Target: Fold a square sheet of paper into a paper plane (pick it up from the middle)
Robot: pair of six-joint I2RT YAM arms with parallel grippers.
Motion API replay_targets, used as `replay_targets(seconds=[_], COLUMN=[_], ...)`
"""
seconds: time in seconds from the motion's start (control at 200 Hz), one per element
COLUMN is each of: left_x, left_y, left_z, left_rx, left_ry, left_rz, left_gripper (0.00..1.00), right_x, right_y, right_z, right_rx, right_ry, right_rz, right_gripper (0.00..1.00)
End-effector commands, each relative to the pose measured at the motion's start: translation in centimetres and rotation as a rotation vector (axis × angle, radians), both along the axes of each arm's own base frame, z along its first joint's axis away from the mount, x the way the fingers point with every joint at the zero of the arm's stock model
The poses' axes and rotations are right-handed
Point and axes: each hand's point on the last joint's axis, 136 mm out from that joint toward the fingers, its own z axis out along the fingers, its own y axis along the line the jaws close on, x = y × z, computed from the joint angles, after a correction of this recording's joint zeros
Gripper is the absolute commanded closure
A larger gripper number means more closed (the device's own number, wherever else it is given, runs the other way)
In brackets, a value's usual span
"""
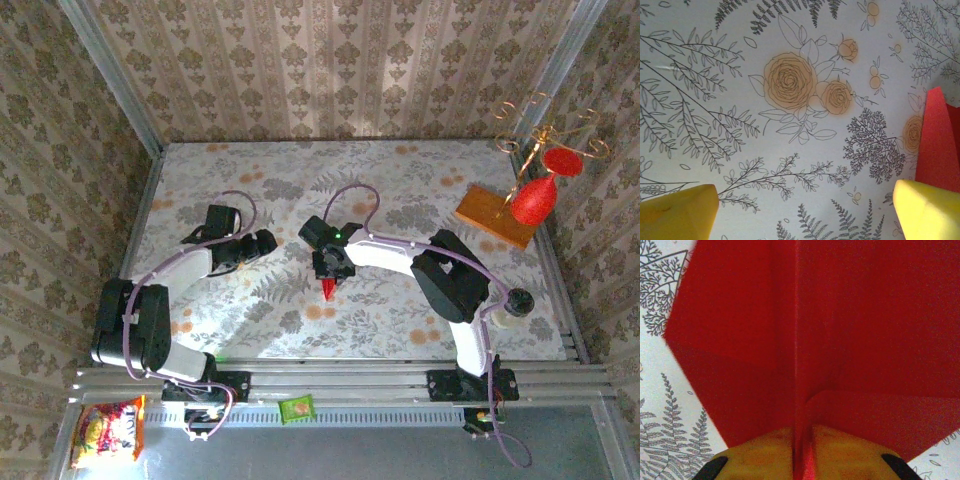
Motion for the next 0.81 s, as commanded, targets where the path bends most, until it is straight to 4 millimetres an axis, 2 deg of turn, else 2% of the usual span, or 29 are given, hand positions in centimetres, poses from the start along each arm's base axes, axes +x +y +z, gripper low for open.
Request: replay_targets(seconds=[0.0, 0.17, 0.315, 0.58, 0.8], left_x=[-0.4, -0.4, -0.4, -0.4, -0.4], left_y=[0.8, 0.9, 0.8, 0.6, 0.3], left_z=[0.4, 0.3, 0.2, -0.1, -0.5], left_rx=[0.031, 0.030, 0.028, 0.018, 0.007], left_ry=[-0.013, -0.007, -0.004, 0.012, 0.023], left_rz=[-0.005, -0.008, -0.010, -0.021, -0.029], left_gripper=[0.07, 0.06, 0.05, 0.03, 0.03], right_x=[1.6, 4.6, 7.6, 12.8, 15.1], right_y=[-1.3, -2.0, -2.2, -2.4, -3.1], right_z=[2.1, 4.3, 5.2, 3.7, 1.9], right_rx=[-0.034, -0.009, 0.021, 0.004, -0.033], right_ry=[-0.058, -0.120, -0.160, -0.179, -0.158], right_rz=[-0.019, -0.029, -0.022, 0.060, 0.060], right_gripper=[0.85, 0.88, 0.88, 0.89, 0.86])
